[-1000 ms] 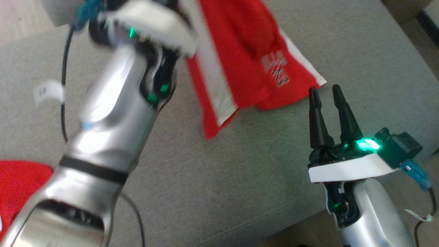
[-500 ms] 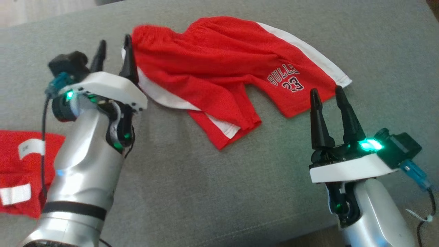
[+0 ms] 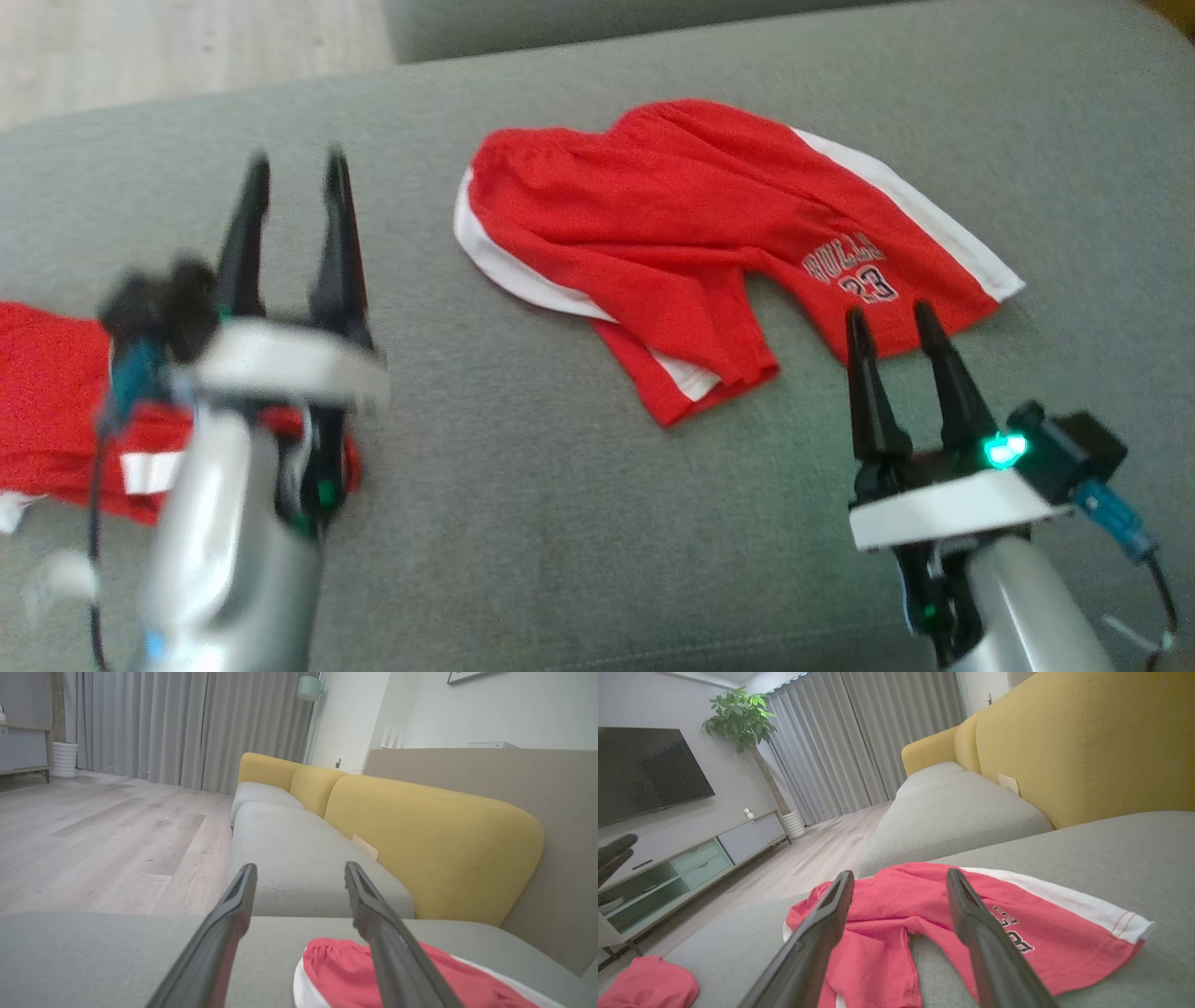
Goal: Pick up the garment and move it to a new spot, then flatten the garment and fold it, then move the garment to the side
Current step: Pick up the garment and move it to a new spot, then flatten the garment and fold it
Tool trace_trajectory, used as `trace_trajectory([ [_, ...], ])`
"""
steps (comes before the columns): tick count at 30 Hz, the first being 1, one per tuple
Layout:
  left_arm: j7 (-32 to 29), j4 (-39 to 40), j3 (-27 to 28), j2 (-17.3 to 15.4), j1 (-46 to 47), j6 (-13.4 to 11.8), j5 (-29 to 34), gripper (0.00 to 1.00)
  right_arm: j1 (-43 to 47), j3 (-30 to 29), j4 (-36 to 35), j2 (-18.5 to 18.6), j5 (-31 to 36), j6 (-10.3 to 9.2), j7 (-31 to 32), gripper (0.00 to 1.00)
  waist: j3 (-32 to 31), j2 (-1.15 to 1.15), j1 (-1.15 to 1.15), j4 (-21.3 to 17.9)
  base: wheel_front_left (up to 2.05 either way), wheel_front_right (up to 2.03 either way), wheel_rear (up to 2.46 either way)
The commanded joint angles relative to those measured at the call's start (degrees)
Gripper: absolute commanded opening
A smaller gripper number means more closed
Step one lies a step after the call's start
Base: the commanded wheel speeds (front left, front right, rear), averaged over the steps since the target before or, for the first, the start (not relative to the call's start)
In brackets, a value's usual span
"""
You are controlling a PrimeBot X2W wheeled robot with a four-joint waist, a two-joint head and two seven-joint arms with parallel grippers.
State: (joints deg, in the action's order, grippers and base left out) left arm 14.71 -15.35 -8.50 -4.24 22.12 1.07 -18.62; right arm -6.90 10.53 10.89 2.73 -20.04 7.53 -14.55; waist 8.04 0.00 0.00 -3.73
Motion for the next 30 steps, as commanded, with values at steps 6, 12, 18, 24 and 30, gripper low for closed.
trace_trajectory([
  [6, 0.3, 9.0, 2.8, 0.3, -12.9, 0.9, 4.2, 1.00, 2.9, 1.0, 0.1, 0.1, 1.1, -0.04, -0.4, 1.00, -3.7, 0.00, 0.00, 3.5, 0.00, 0.00, 0.00],
  [12, 0.3, 11.9, 2.6, 1.3, -18.9, 0.4, 3.9, 1.00, 4.6, 2.3, 1.7, 0.1, 0.5, -0.04, -0.4, 1.00, -4.2, 0.00, 0.00, 5.5, 0.00, 0.00, 0.00],
  [18, 0.3, 12.0, -0.8, 1.3, -17.4, 0.1, 3.1, 1.00, 2.5, 5.8, 6.8, 0.1, -2.8, -0.04, -0.4, 1.00, -2.2, 0.00, 0.00, 7.7, 0.00, 0.00, 0.00],
  [24, 0.3, 11.3, -3.3, 1.3, -16.3, -0.7, 2.2, 1.00, -3.2, 8.3, 15.4, 0.1, -7.8, -0.04, -0.2, 1.00, 0.1, 0.00, 0.00, 10.2, 0.00, 0.00, 0.00],
  [30, 0.3, 10.7, -4.1, 1.3, -15.7, -1.1, 1.6, 1.00, -8.1, 9.4, 23.5, 0.1, -11.2, -0.04, -0.2, 1.00, 1.0, 0.00, 0.00, 12.4, 0.00, 0.00, 0.00],
])
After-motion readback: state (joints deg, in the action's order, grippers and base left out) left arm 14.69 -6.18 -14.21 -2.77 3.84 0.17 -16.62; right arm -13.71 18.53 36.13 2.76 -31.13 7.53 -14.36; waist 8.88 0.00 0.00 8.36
